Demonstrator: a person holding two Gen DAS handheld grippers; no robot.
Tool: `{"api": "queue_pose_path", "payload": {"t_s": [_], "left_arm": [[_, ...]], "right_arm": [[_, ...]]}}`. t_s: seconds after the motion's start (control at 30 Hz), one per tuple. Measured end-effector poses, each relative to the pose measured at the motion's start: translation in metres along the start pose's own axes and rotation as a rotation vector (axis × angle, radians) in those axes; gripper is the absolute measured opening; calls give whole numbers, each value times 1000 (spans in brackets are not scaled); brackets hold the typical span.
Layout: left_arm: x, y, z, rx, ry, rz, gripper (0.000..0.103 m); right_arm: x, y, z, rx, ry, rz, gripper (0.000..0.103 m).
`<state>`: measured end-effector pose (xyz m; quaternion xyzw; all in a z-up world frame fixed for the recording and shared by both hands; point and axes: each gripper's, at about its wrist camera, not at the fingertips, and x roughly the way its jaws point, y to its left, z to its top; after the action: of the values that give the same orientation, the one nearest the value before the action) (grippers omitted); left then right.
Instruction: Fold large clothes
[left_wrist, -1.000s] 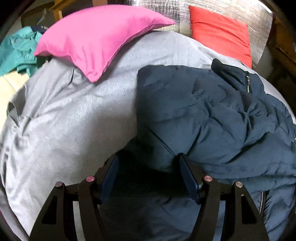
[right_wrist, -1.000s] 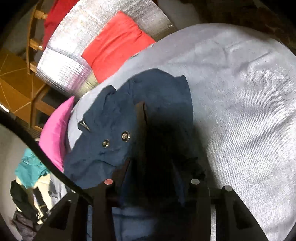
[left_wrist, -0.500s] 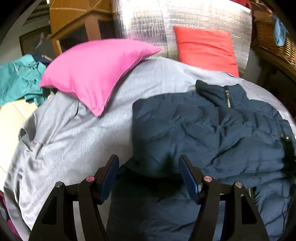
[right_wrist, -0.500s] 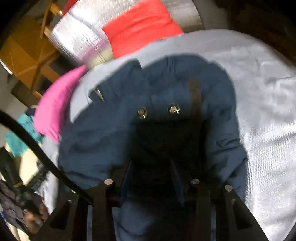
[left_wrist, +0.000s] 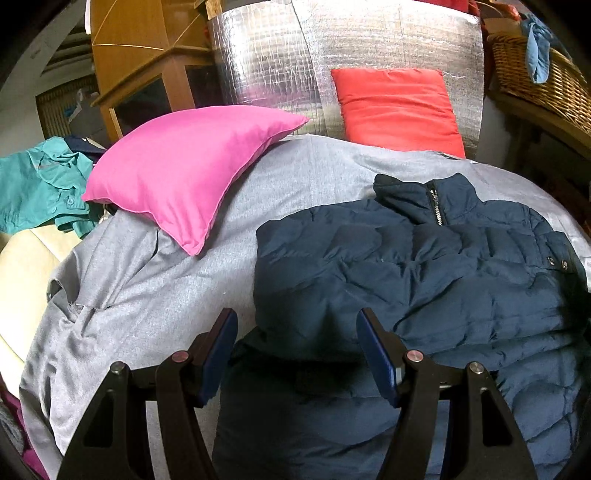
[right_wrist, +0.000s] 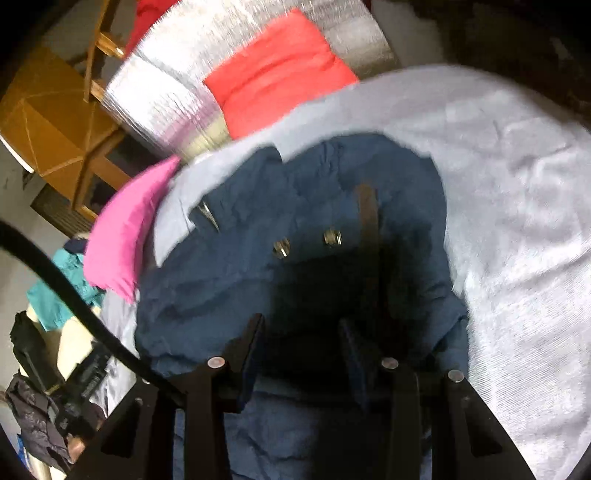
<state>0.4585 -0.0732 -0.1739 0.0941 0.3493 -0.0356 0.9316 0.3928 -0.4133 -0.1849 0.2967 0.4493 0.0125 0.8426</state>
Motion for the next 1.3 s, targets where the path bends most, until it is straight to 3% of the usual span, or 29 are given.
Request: {"api": "queue_pose_path", "payload": {"t_s": [0.1, 0.33, 0.43, 0.5, 0.8, 1.03, 1.17, 1.27, 1.3], "left_arm": [[0, -2, -1, 4, 1, 4, 68], [2, -1, -2, 10, 7, 11, 68], [3, 2, -3, 6, 18, 16, 69], [5, 6, -4, -8, 31, 19, 73], [45, 41, -16, -173, 207, -51, 73], [57, 49, -26, -214, 256, -60, 74], [62, 55, -26, -236, 257, -65, 73], [69, 62, -24, -260, 239, -61, 73], [72, 64, -23, -273, 232, -65, 73]], "right_arm": [[12, 2, 1, -14, 27, -15, 46], [-10, -3, 4, 10, -13, 14, 46], [-27, -12, 5, 33, -65, -1, 60], [-36, -23, 5, 57, -93, -5, 63], [-31, -66, 11, 197, -72, 13, 63], [-6, -71, 8, 235, -48, -1, 69], [3, -64, 6, 219, -66, -12, 68], [4, -51, 7, 171, -66, -1, 54], [3, -43, 7, 140, -75, -7, 54]]}}
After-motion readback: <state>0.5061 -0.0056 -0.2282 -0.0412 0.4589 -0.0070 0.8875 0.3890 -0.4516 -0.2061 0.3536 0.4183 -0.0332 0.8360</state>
